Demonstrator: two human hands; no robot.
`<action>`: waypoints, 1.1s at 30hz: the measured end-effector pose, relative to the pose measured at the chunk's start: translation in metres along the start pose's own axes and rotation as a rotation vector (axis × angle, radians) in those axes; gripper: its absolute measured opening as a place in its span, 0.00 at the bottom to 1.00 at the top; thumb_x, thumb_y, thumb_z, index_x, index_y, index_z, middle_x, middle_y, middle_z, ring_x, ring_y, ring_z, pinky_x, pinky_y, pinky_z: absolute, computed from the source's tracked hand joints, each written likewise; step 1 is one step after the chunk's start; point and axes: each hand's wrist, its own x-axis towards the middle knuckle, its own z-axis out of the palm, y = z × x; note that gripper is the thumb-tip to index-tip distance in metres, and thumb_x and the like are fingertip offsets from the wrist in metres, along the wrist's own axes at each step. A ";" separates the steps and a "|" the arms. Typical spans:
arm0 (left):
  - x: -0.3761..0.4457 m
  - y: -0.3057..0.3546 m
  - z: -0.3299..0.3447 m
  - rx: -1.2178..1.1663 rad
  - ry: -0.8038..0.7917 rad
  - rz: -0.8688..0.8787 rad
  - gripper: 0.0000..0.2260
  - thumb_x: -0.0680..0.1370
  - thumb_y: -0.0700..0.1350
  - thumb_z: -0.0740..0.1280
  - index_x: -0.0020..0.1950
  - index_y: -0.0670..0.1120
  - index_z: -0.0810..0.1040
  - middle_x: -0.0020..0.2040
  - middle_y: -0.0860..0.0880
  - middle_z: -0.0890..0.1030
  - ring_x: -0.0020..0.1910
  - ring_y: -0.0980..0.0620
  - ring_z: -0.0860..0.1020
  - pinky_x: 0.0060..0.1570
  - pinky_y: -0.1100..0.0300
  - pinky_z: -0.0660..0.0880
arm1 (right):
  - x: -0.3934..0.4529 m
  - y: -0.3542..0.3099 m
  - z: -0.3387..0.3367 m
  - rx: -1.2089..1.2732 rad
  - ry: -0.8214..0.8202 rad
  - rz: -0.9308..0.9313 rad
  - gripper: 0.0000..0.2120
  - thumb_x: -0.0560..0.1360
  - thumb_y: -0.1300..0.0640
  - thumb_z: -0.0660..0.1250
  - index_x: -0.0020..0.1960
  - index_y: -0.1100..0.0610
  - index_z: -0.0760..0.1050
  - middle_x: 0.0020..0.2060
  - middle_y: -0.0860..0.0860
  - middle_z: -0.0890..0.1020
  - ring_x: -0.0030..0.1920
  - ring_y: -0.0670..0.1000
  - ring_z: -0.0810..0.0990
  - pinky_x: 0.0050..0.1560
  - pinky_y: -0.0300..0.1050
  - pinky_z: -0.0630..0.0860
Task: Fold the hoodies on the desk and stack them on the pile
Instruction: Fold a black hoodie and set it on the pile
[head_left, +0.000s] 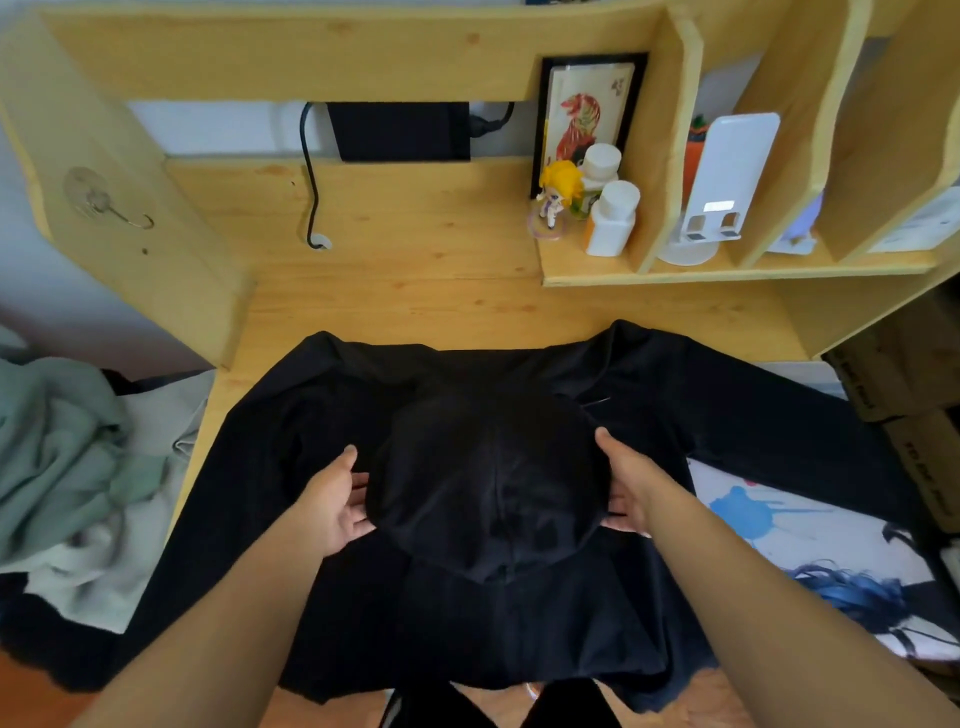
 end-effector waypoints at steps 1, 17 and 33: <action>-0.001 0.004 0.006 0.047 -0.006 -0.008 0.21 0.83 0.59 0.63 0.61 0.42 0.77 0.56 0.41 0.84 0.55 0.40 0.83 0.52 0.43 0.80 | 0.003 -0.004 0.003 -0.027 0.028 -0.005 0.24 0.76 0.33 0.65 0.60 0.50 0.77 0.56 0.52 0.84 0.54 0.56 0.83 0.43 0.50 0.79; 0.013 0.019 0.014 -0.064 0.106 0.170 0.20 0.86 0.48 0.62 0.78 0.48 0.67 0.68 0.43 0.77 0.63 0.42 0.79 0.59 0.45 0.78 | 0.019 -0.021 -0.022 0.322 0.132 -0.313 0.22 0.83 0.60 0.64 0.76 0.54 0.65 0.65 0.55 0.77 0.60 0.57 0.80 0.62 0.57 0.77; -0.002 -0.072 0.070 0.265 0.136 0.017 0.13 0.81 0.51 0.69 0.50 0.40 0.79 0.36 0.47 0.77 0.30 0.51 0.72 0.32 0.58 0.72 | -0.018 0.067 0.074 0.183 0.342 -0.123 0.09 0.81 0.54 0.62 0.55 0.59 0.74 0.48 0.55 0.81 0.45 0.53 0.83 0.44 0.51 0.83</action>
